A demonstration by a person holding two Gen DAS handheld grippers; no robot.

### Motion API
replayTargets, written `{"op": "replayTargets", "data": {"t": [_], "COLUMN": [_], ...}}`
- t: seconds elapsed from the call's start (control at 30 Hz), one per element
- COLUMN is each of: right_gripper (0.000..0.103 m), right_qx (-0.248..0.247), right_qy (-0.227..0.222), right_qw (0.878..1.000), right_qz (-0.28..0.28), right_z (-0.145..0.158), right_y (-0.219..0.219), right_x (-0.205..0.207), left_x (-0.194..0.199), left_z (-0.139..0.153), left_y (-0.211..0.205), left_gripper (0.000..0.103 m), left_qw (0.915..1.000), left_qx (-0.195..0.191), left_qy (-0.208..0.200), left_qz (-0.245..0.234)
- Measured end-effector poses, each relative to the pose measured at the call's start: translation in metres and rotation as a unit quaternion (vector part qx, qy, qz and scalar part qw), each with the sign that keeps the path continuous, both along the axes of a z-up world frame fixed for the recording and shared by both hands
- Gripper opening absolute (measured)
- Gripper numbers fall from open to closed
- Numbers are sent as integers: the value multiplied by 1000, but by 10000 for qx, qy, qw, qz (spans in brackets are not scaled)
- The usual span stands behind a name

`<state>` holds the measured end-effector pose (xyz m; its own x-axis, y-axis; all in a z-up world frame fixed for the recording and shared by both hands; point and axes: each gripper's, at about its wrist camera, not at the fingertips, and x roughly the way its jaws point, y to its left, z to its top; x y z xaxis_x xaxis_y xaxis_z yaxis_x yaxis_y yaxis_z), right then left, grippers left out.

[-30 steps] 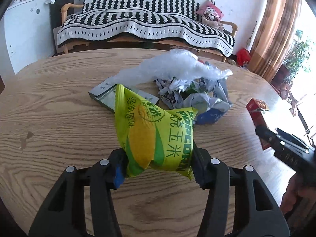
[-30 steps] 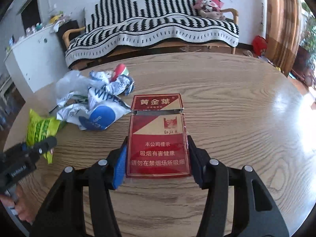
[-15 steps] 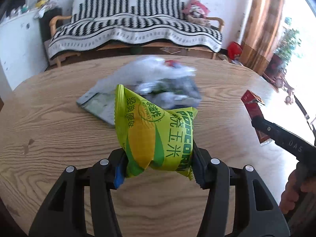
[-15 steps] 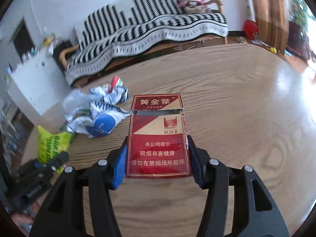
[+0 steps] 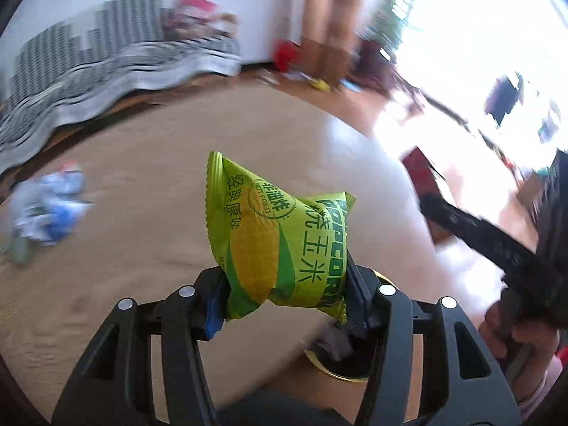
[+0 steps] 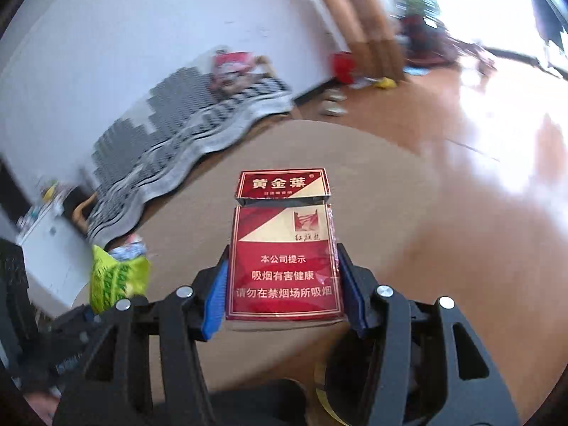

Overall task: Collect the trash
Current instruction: 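Carry both items over the black bin and open both grippers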

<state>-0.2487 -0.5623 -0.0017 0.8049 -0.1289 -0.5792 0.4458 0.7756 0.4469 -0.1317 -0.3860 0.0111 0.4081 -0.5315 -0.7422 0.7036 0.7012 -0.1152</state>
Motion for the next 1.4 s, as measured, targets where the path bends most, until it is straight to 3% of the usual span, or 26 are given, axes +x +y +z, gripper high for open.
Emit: {"op": "replayTargets", "data": {"t": [0.13,0.23,0.3,0.33,0.4,0.6,0.9,0.93,1.0,1.07,1.27,1.4], "right_gripper": [54,54,54,54,54,54,56,58,73,88,93,93], "right_qx": [755,1429,1876,1884,1888,2168,2079,2085,2267,2435,2200,1933], "right_qy": [633,1061,1313,1412,1578,1475,1391,1414,1523,1381,1266,1285], "right_qw": [9943,9828,9721,9705,9677,9624,9664,9662,9609,9581,9618,9662], "right_qz": [-396,-494,-510,-517,-544,-702,-588,-552,-456,-603,-1025,-1119], "right_z": [-68,-126,-162,-170,-185,-192,-184,-184,-186,-184,-168,-154], "right_y": [-46,-61,-67,-68,-67,-74,-75,-77,-82,-88,-100,-97], "right_x": [-40,-57,-68,-70,-76,-77,-82,-82,-79,-82,-95,-96], "left_x": [-48,-71,-81,-85,-78,-63,-69,-64,-65,-64,-48,-36], "left_z": [-65,-109,-120,-123,-132,-151,-147,-144,-142,-139,-137,-106], "left_y": [-80,-101,-106,-108,-109,-107,-112,-105,-103,-102,-86,-68], "left_gripper": [54,53,53,53,53,53,55,58,71,96,97,97], "left_qw": [9941,9886,9851,9842,9815,9769,9758,9754,9772,9805,9834,9899], "left_qx": [546,1142,1179,1311,1419,1516,1407,1416,1446,1235,940,416], "left_qy": [666,611,758,580,788,1163,1189,1170,978,936,1229,1097], "left_qz": [-664,-765,-997,-1039,-1017,-954,-1181,-1217,-1208,-1212,-951,-792]}}
